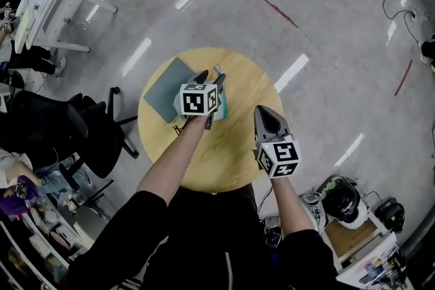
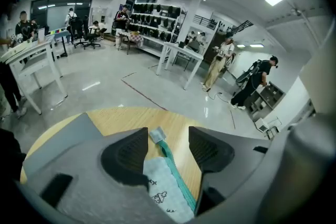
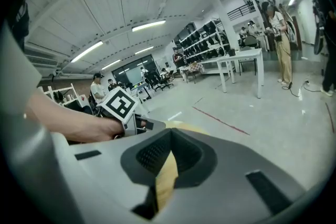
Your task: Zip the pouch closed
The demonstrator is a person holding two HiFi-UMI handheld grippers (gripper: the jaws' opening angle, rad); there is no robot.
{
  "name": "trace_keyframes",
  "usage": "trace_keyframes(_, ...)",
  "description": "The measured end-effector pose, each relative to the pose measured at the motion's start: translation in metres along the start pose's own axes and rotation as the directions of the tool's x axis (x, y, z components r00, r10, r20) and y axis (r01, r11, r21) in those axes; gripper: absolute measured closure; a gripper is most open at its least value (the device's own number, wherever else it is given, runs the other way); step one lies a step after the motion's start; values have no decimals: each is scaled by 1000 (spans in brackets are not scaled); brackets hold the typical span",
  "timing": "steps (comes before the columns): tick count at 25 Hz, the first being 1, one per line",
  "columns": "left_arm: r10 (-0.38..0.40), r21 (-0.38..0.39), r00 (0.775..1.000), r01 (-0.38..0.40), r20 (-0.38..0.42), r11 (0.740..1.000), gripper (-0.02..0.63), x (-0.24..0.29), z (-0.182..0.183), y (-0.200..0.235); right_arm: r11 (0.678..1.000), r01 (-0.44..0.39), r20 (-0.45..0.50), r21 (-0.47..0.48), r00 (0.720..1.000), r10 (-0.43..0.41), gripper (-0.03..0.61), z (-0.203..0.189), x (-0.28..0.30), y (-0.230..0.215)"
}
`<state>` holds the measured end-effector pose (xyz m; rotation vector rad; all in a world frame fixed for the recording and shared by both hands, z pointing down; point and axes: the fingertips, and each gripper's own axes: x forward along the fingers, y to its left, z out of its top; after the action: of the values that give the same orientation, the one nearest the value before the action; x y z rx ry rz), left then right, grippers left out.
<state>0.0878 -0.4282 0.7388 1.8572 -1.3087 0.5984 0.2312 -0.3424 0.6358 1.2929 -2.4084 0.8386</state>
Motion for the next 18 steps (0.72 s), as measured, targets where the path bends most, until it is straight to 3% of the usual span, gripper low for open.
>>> trace_keyframes(8,140,-56,987,-145,-81,988,383,51,-10,16,998,30,-26,51,999,-29,575,-17,-14,-39)
trace_keyframes(13,197,-131,977,-206,-81,970,383,61,-12,29,997,46,-37,70,998,-43,575,-23,-17,-55)
trace_keyframes(18,215,-170,975,-221,-52,960,492,60,-16,38,996,49,-38,78,998,-47,575,-27,-15,-60)
